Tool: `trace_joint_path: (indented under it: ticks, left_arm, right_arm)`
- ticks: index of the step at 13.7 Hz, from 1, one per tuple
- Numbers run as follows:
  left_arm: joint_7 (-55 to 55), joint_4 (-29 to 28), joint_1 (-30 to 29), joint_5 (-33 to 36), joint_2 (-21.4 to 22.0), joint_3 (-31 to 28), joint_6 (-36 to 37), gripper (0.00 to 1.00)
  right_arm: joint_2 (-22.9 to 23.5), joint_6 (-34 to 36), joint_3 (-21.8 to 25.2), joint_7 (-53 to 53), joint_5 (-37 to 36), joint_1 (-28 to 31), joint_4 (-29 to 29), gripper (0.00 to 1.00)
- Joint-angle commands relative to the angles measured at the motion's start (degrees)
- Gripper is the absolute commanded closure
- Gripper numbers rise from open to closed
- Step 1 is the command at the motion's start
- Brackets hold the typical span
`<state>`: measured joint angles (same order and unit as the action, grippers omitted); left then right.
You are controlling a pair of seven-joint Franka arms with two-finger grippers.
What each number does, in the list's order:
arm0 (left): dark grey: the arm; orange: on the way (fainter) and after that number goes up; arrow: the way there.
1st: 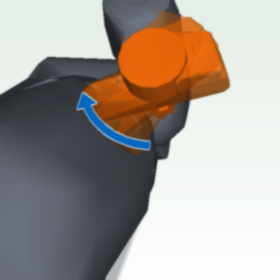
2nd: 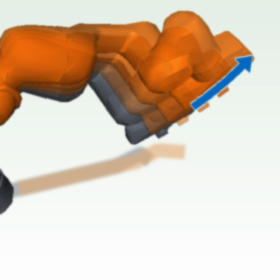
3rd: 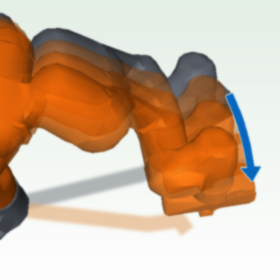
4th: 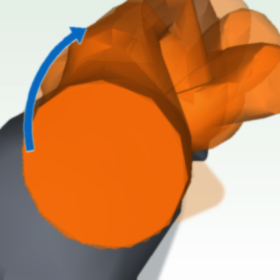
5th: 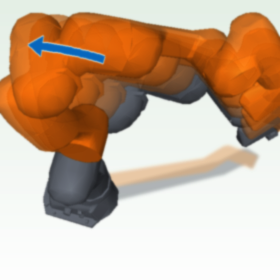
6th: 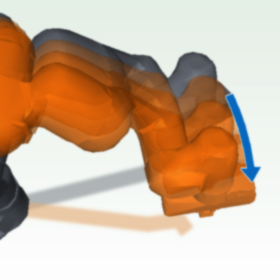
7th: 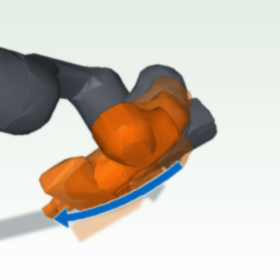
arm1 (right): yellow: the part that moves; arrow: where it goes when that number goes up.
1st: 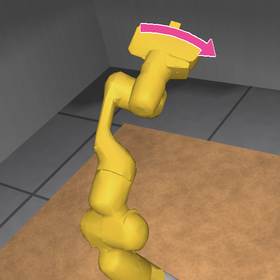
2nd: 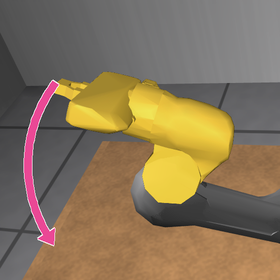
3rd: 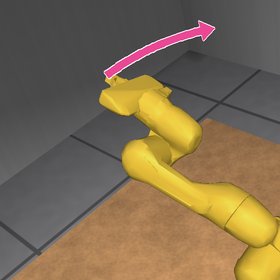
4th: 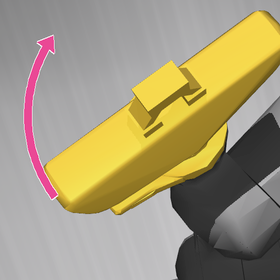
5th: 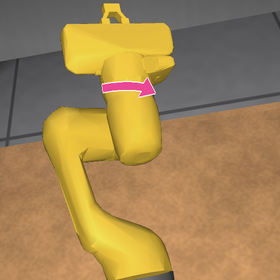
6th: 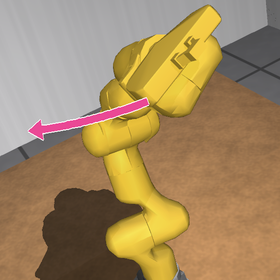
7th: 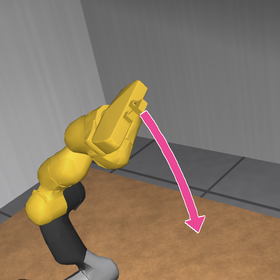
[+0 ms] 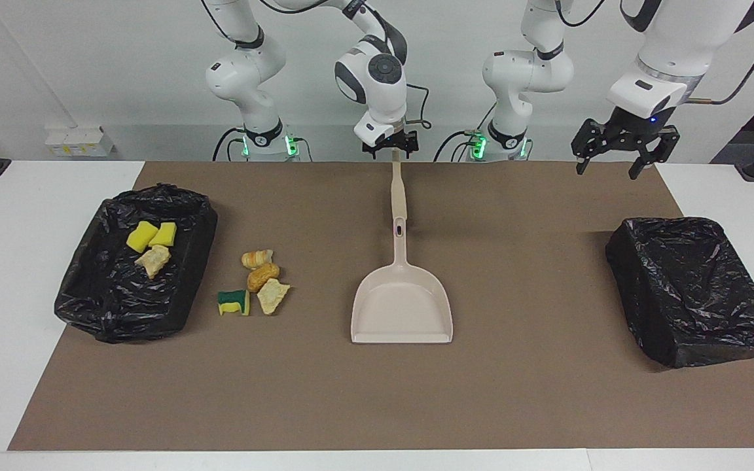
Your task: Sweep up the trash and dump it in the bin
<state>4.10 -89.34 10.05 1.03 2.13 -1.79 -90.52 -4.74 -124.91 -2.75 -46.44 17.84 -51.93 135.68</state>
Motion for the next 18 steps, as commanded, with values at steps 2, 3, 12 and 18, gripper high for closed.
trace_joint_path:
  ticks: [2,3,12,18]
  left_arm:
    - [-0.2,-0.9,0.5,0.1,0.5,1.0,-0.1,0.00]
    - [-0.3,-1.7,1.8,0.0,0.2,1.3,-1.1,0.00]
    - [-27.4,-17.6,25.3,-0.9,-12.0,1.3,-31.3,0.00]
    - [-32.5,-21.3,29.7,-0.9,-16.2,1.4,-39.8,0.00]
  right_arm:
    - [0.1,-2.7,0.1,-0.7,1.3,-1.2,1.9,0.13]
    - [1.5,-3.3,0.1,-0.7,1.3,-2.4,2.2,0.26]
    - [0.8,5.3,0.8,-0.5,0.2,1.8,-4.9,1.00]
    - [-7.6,22.3,0.8,4.2,-5.7,9.3,-5.4,1.00]
